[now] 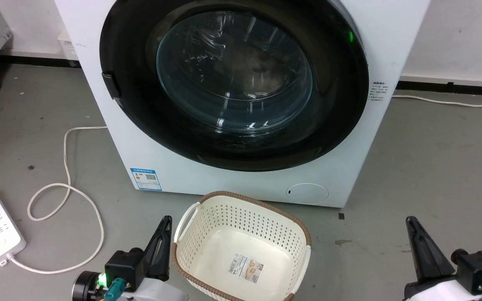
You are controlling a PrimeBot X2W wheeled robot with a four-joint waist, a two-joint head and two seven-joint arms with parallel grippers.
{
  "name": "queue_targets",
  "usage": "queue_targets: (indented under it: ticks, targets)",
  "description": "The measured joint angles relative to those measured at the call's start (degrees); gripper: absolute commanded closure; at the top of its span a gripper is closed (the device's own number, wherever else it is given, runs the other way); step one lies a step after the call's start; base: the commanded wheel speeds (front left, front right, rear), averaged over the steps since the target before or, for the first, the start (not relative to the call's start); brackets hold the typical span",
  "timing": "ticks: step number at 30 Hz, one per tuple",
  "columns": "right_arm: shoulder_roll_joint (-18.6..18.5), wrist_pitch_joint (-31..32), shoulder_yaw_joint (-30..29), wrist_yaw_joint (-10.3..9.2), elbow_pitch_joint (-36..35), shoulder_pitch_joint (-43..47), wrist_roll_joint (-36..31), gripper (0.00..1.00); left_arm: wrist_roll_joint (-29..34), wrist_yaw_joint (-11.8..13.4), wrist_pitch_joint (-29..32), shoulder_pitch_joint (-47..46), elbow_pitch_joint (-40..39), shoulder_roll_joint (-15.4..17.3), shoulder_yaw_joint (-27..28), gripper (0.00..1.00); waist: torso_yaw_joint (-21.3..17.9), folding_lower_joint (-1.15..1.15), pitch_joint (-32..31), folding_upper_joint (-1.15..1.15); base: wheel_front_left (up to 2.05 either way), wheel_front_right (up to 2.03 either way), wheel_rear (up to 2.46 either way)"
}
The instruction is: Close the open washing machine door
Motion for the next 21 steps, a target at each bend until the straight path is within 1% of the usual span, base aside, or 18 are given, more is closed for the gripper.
queue_targets:
  ticks: [21]
  targets:
    - [0.1, 2.3, 1.0, 0.0, -0.7, -0.1, -0.2, 1.0, 1.0, 0.6, 2.4, 0.0, -1.5, 0.0, 1.5, 1.0, -0.4, 0.0, -0.1, 0.0, 0.0, 0.0, 0.0]
